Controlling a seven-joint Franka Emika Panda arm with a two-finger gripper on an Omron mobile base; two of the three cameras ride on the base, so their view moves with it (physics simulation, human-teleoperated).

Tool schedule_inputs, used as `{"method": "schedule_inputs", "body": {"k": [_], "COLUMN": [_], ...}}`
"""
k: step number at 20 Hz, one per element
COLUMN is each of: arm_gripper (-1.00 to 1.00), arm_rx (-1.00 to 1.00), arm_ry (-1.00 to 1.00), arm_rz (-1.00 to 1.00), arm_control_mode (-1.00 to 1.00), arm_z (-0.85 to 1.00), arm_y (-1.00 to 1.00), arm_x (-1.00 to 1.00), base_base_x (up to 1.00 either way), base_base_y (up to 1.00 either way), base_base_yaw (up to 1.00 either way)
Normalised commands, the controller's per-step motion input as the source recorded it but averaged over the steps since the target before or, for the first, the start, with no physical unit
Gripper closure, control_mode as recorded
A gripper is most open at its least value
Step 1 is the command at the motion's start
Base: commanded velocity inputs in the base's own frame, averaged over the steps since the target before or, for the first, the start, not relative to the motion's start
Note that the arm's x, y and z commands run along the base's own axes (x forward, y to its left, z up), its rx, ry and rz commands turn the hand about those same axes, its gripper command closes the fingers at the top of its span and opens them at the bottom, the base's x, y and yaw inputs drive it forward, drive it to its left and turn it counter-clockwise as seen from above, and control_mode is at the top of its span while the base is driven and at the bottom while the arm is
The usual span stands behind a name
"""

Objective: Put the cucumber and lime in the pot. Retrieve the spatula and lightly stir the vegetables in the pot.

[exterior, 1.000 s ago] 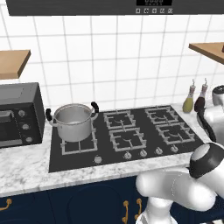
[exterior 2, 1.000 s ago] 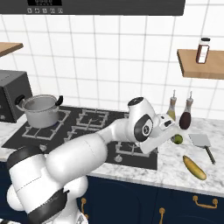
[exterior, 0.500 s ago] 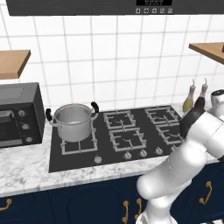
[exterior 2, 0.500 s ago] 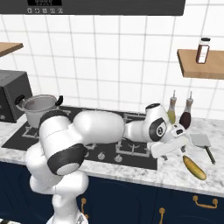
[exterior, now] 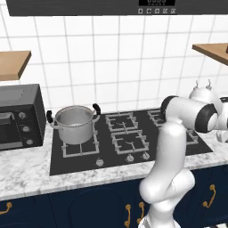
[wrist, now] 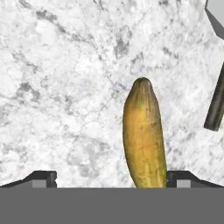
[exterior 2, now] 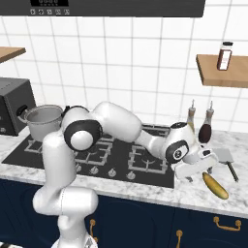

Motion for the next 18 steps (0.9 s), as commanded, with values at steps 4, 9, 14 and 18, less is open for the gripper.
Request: {"method": "schedule_inputs", "body": {"k": [4,9,14,18], "arm_gripper": [-1.0,-1.0,-1.0,-1.0], "arm_rx": [0.04,0.05,0.07,0.02], "arm_ry": [-0.06,-0.03,-0.01,-0.03], "arm_rz": [0.0,0.0,0.0,0.0], "arm_control_mode": [-1.0,-1.0,-1.0,-1.0], "arm_z": [-0.03,-0.15,-0.44,-0.47], "arm_y": [-0.32,-0.21,-0.02,0.01], "arm_x": [0.15,0.2,0.2,0.13], "base_base_x": [0.0,0.0,0.0,0.0], "base_base_y": [0.0,0.0,0.0,0.0], "base_base_yaw": [0.0,0.0,0.0,0.0]}}
